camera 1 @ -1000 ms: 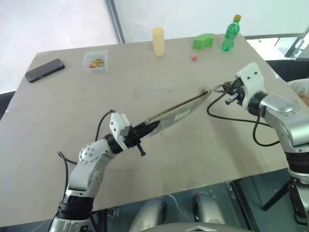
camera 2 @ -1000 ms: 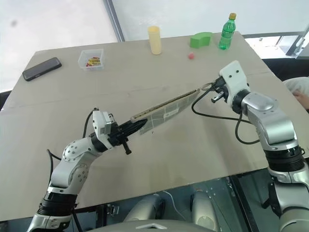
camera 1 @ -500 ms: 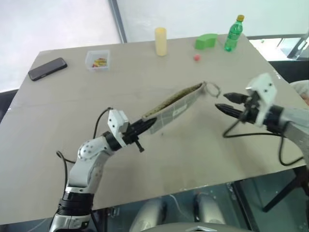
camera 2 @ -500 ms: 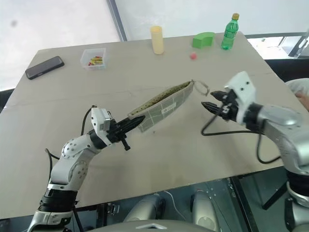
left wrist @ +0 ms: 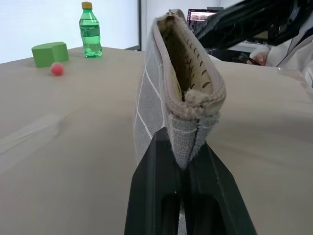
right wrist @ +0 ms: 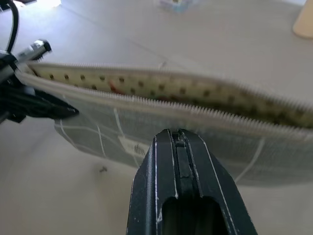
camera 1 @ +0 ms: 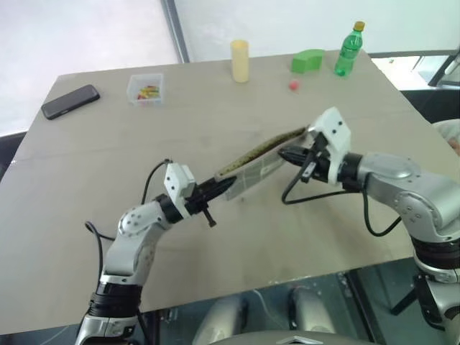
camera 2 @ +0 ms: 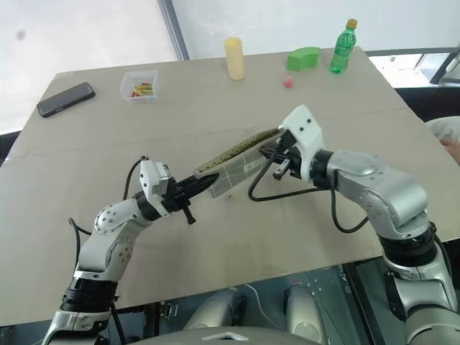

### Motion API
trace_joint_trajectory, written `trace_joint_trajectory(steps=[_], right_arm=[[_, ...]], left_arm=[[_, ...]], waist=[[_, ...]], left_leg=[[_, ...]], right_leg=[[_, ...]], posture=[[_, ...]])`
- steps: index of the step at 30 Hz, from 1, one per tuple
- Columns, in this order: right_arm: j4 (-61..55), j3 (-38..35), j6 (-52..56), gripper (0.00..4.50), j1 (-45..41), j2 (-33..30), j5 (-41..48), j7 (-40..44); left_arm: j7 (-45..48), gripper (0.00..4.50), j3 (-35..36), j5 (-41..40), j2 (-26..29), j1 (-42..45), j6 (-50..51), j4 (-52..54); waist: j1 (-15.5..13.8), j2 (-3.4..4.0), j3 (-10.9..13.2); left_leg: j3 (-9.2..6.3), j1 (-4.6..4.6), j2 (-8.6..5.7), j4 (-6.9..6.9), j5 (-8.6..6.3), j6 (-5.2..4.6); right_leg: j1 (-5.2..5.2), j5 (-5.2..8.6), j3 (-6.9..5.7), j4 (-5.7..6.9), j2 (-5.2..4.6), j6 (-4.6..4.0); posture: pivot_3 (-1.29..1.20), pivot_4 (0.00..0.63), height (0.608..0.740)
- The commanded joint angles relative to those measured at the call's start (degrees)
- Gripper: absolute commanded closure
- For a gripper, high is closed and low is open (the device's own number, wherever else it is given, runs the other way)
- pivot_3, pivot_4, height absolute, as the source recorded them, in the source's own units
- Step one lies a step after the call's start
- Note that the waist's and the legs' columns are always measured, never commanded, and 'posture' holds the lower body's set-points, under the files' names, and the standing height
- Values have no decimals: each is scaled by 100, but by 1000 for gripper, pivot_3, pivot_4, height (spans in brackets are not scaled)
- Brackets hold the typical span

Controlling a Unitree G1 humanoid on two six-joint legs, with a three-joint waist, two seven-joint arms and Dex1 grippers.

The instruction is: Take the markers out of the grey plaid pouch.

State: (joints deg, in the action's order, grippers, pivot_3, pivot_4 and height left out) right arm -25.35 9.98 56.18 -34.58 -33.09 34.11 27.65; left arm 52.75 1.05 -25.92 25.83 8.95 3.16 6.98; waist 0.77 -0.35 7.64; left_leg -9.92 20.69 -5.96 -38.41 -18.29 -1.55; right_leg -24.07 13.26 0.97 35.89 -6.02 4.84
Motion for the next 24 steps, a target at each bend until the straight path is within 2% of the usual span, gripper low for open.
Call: trace_joint_trajectory(steps=[1,5,8,13,16,19,24], right_arm=[[-8,269,-153,4467,-238,-172,-261,344],[12,814,-215,4467,-277,-610,-616,921],[44,934,-377,4467,-279,-716,-826,1104],[-203,-482,231,4467,-647,-445,425,1290],[-92,-825,478,4467,-907,-188,712,1042],[19,-485,466,4467,-888,-152,290,769],[-48,67,421,4467,-783,-409,8,987]], left_arm=[[19,4500,-31,27,-54,3,-145,147],[20,4500,-74,-14,-117,10,-78,154],[130,4500,-114,-166,-120,-25,76,218],[243,4500,-159,-66,-74,-107,-1,252],[273,4500,-204,15,-85,-157,-88,246],[291,4500,-235,49,-105,-158,-146,216],[289,4500,-223,35,-129,-94,-171,150]], waist=[[3,0,0],[1,-1,0],[1,-1,0],[-1,-1,0],[-2,-1,-1],[-4,-5,-3],[-3,-5,-3]], left_leg=[[0,-1,2,0,0,0],[0,-3,6,-5,0,0],[1,0,6,-6,0,0],[1,0,6,-4,0,0],[-1,-2,6,-4,0,0],[-1,-4,8,-3,0,0],[1,0,5,-5,0,0]], right_leg=[[0,0,0,2,1,0],[1,0,0,7,5,0],[1,0,0,5,4,0],[0,0,2,4,3,0],[1,0,0,5,4,0],[2,0,0,6,6,0],[0,0,1,6,2,0]], posture=[[0,150,740],[0,150,740],[0,150,740],[0,150,740],[0,150,740],[0,150,740],[0,150,740]])
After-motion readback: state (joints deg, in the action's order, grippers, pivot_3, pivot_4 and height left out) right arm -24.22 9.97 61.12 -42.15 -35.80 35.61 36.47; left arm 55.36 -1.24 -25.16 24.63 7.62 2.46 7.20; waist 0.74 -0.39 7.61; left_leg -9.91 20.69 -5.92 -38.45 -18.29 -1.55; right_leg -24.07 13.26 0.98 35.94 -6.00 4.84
